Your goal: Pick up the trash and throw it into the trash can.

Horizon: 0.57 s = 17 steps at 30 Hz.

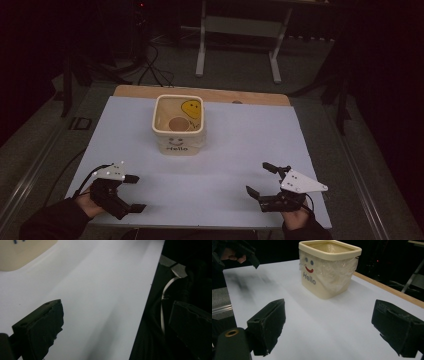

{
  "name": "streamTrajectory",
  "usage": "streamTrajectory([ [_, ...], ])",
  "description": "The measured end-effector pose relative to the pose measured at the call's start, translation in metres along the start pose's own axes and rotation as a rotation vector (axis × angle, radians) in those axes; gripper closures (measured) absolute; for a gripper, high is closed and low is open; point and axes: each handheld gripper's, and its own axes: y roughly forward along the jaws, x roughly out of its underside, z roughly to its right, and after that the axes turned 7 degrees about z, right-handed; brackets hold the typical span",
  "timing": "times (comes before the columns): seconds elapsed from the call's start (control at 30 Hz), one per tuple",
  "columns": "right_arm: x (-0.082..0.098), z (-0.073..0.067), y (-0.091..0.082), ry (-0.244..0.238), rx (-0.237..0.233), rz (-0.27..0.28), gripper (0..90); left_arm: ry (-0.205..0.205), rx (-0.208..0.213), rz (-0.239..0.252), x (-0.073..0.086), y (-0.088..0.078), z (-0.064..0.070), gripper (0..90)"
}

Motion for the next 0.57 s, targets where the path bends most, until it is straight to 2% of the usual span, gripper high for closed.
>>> streamTrajectory([
  [0.2, 0.0, 0.0, 0.0, -0.001, 0.001, -0.003, 11.7, -0.009, -0.054, 0.039, 0.01, 0.001, 0.0, 0.4],
  [0.4, 0.001, 0.0, 0.001, -0.002, -0.005, -0.008, 11.7, -0.027, -0.072, 0.054, 0.016, 0.007, -0.001, 0.4],
  [0.43, 0.001, 0.0, 0.001, 0.0, -0.007, -0.007, 11.8, -0.041, -0.071, 0.059, 0.019, 0.01, -0.002, 0.4],
  [0.57, 0.002, 0.001, 0.001, 0.007, -0.006, -0.009, 11.7, -0.042, -0.079, 0.065, 0.02, 0.011, -0.002, 0.4],
])
